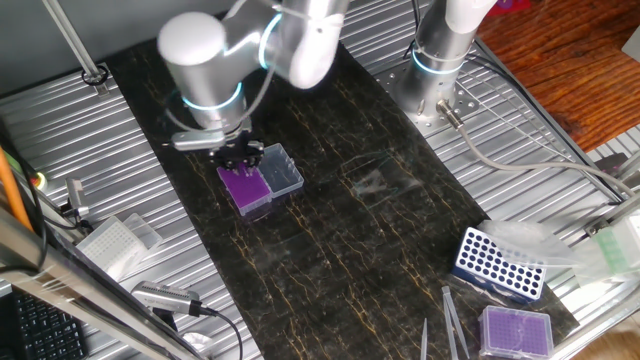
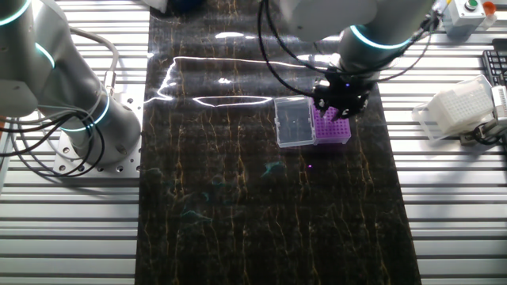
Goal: Insert a small pipette tip into the holder for small pipette tips
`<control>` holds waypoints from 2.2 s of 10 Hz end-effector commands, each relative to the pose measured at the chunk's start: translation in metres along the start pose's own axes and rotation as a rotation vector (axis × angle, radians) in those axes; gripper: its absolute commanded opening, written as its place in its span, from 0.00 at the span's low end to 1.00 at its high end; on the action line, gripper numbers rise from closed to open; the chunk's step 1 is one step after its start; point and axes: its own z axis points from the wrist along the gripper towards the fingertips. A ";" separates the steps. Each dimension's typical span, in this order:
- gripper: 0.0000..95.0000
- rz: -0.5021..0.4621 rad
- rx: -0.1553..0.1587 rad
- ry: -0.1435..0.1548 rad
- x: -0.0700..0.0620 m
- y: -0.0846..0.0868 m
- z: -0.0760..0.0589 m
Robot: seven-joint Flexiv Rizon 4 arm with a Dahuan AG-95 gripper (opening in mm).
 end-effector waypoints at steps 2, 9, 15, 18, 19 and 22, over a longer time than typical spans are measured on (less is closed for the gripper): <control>0.20 -0.088 0.009 0.001 -0.001 -0.002 0.001; 0.20 -0.141 0.031 0.013 -0.001 -0.003 0.005; 0.00 -0.142 0.048 0.009 -0.001 -0.006 0.012; 0.00 -0.142 0.053 0.006 -0.001 -0.006 0.013; 0.20 -0.130 0.051 0.004 -0.001 -0.006 0.013; 0.00 -0.038 0.047 -0.001 -0.001 -0.005 0.010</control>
